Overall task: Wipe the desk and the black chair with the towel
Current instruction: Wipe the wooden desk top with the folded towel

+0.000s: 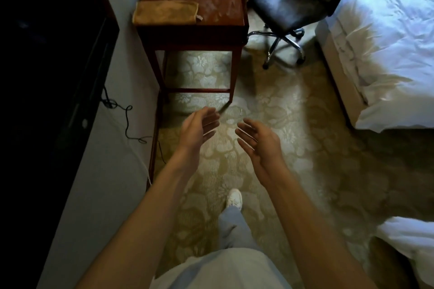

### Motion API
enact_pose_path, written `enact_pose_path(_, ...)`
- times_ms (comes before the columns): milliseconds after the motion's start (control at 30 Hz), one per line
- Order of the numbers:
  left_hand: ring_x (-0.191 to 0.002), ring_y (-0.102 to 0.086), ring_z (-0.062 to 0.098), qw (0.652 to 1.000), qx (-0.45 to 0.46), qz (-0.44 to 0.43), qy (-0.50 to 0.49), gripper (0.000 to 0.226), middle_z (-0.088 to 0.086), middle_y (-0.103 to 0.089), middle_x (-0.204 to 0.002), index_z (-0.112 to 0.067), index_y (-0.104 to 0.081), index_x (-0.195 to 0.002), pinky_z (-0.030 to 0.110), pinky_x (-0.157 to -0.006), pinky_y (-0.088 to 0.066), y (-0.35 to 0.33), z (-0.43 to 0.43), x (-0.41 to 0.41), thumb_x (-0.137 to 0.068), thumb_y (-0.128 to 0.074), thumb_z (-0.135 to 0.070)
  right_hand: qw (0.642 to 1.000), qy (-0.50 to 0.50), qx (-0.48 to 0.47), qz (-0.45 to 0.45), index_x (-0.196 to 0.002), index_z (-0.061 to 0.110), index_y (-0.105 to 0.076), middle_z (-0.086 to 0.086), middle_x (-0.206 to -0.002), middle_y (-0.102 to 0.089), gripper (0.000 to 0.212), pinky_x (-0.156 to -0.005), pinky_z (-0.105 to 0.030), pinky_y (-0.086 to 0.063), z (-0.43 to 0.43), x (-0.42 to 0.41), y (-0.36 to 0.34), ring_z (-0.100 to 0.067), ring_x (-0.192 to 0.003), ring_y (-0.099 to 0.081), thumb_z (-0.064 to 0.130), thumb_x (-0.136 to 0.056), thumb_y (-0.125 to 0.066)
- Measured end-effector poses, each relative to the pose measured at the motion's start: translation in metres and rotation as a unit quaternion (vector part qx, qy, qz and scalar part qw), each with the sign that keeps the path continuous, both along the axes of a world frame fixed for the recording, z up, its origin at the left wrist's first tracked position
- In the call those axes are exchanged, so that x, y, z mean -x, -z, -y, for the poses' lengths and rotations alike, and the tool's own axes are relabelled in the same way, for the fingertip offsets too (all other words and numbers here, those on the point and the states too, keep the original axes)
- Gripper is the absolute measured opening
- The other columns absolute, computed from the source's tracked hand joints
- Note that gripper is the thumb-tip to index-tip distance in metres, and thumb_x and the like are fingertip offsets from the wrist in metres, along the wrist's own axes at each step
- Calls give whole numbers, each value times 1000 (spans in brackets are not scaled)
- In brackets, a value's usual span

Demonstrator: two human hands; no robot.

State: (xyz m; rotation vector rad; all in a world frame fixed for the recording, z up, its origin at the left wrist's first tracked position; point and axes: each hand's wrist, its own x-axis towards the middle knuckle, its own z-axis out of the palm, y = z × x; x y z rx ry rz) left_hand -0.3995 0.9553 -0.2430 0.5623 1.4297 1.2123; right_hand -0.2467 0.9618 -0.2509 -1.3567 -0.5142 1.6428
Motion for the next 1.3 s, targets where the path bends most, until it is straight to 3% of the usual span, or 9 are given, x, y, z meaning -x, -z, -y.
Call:
enact_pose_path(300,-109,-72,18,998,4,-52,-31,27,1,-77,-116,-19,-73,-115,30,-86,-54,-23,-172,10,-107,-52,-34,998,-63,-13,-4,-108,10,-71,-7,-107,-77,17,-96,-37,-58,-199,-3,-15,-23,-109,-73,23,-101,-62)
enact_pose_path(400,-109,-73,19,997,11,-43,-56,26,2,-78,-114,-20,-75,-111,33,-90,-55,-18,-208,20,-106,-54,-35,996,-86,-18,0,-111,9,-71,-9,-111,-76,20,-90,-33,-59,-247,3,-16,-20,-106,-74,23,-101,-62)
enact_pose_path(800,-108,-73,16,992,16,11,-127,22,4,-77,-116,-22,-73,-109,34,-98,-54,13,-393,108,-106,-54,-33,984,-159,6,77,-116,10,-72,-8,-111,-77,23,-94,-37,-57,-430,83,20,-20,-104,-74,24,-100,-64)
enact_pose_path(1000,-110,-71,16,991,32,49,-121,26,5,-74,-122,-19,-70,-119,31,-89,-53,19,-514,174,-108,-52,-34,986,-130,23,103,-114,11,-72,-6,-106,-79,20,-86,-34,-57,-542,132,13,-19,-102,-75,23,-100,-63)
enact_pose_path(1133,-113,-70,17,990,19,56,-128,23,3,-73,-122,-21,-69,-116,34,-99,-54,7,-568,206,-108,-50,-33,984,-127,14,123,-113,10,-71,-6,-104,-79,19,-92,-37,-57,-602,160,1,-20,-102,-75,22,-101,-62)
enact_pose_path(1300,-110,-71,16,985,37,67,-153,22,3,-74,-120,-23,-70,-112,34,-98,-55,13,-613,243,-109,-50,-33,985,-136,31,105,-108,12,-72,-8,-106,-79,15,-87,-35,-58,-658,198,6,-21,-101,-75,21,-101,-62)
